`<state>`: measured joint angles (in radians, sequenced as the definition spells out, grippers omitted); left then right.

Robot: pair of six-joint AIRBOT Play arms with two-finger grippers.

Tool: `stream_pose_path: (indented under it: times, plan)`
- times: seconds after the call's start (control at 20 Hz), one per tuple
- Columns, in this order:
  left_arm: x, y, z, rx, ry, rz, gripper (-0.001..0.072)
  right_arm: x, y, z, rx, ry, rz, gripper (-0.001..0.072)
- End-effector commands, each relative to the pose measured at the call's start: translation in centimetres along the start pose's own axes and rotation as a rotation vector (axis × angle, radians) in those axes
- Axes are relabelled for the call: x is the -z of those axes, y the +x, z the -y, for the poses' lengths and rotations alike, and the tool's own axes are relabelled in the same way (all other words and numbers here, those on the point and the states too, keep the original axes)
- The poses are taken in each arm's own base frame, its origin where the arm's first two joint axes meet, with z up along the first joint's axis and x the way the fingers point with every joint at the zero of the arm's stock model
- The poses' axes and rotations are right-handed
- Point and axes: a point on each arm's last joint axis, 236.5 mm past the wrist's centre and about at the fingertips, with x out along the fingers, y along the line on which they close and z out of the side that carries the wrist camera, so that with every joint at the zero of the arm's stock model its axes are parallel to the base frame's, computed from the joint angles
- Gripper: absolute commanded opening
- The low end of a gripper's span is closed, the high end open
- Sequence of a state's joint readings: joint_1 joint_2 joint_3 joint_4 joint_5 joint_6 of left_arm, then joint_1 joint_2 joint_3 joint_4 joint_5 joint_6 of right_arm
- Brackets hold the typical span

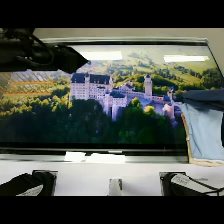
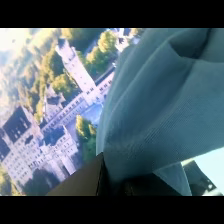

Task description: Fold the shirts.

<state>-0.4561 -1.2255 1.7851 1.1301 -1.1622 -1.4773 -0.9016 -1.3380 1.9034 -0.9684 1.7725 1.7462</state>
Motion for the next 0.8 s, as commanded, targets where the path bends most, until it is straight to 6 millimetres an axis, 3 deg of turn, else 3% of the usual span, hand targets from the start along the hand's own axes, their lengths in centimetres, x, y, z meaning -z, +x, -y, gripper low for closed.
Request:
stream_pose_path:
  times: [0.0,0.15,0.35,0.45,0.55,0.6,0.7,0.75]
  plan:
    - [0.4,0.6,-0.3,-0.001,0.02,-0.017,0.0028,0.9,-1.9,3.7,0.182,0.043,0.02,0.0023]
    - [0.4,0.7,-0.3,-0.001,0.021,-0.017,0.0028,3.5,-2.0,8.5,0.364,0.059,-0.025,0.0023]
    - [0.4,0.7,-0.3,-0.002,0.023,-0.017,0.0028,12.1,1.9,13.8,0.459,0.159,-0.266,0.0024]
    - [0.4,0.7,-0.3,-0.001,0.023,-0.017,0.0028,16.0,2.4,17.1,0.567,0.204,-0.365,0.0024]
    - [0.4,0.7,-0.3,-0.001,0.023,-0.017,0.0028,18.5,1.9,20.0,0.685,0.225,-0.42,0.0025]
    - [0.4,0.7,-0.3,-0.001,0.023,-0.017,0.0028,18.8,2.0,20.9,0.715,0.231,-0.416,0.0115]
    - [0.4,0.7,-0.3,-0.001,0.023,-0.017,0.0028,17.9,2.4,21.6,0.727,0.211,-0.372,0.0565]
    - [0.4,0.7,-0.4,-0.002,0.023,-0.016,0.0028,17.3,2.5,21.6,0.718,0.167,-0.359,0.0594]
